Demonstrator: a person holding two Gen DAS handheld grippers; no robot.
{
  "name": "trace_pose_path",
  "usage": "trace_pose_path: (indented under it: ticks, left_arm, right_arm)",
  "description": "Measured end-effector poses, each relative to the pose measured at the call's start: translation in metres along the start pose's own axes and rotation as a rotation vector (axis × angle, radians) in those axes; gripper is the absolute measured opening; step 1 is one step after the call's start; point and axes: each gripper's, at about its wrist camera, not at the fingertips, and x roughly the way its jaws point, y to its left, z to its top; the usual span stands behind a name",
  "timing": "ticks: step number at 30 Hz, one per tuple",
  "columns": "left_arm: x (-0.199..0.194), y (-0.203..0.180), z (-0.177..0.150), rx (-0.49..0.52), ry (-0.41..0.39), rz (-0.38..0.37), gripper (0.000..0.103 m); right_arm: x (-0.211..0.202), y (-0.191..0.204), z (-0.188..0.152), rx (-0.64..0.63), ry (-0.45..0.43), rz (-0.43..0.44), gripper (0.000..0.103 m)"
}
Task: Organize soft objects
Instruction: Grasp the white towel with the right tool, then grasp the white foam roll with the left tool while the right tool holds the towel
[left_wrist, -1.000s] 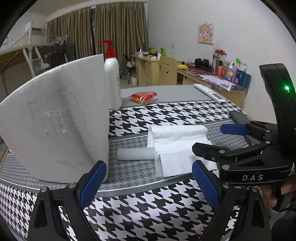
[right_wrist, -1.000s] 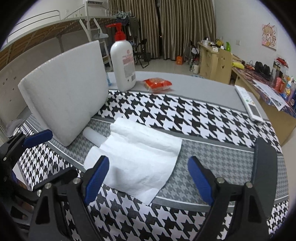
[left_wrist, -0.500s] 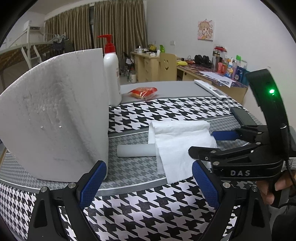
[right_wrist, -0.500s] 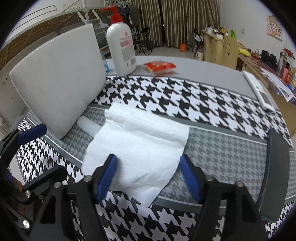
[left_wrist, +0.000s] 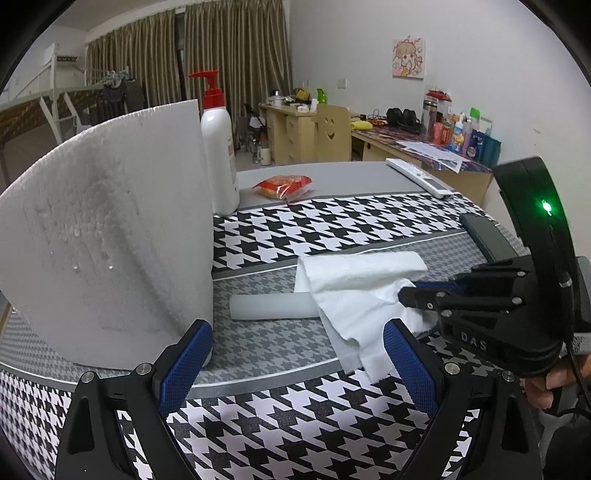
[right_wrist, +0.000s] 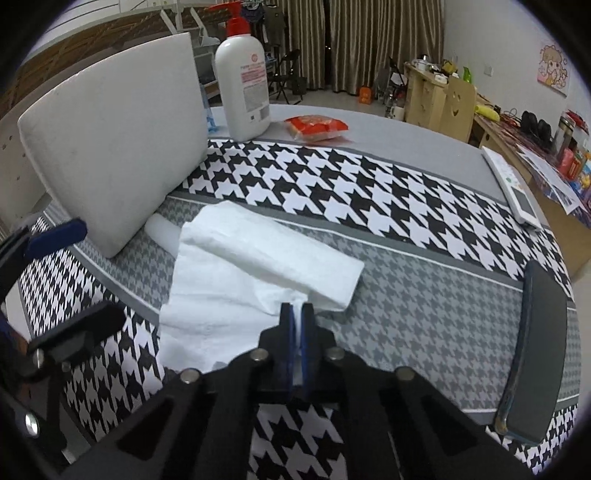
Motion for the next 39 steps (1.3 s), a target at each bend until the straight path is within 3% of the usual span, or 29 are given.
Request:
trace_pose_path:
  ticks: [11,27,39]
  left_arm:
    - [0.007,-0.016,0.012,0.032,-0.005,-0.011,0.094]
    - [0.042,-0.026,0.024,0.073,0.055,0.026,0.09]
    - [0.07,-0.029,0.021,0.102,0.146,0.025,0.086]
  right_arm:
    - [-0.044,-0.02,-0.022,0.063,-0.068,-0.058,0.005]
    - [-0.039,-0.038,-0.033,0.131,-0.052,-0.073,0.005]
    - [-0.037,-0.04,-0.035,0.13,-0.053,-0.058,0.005]
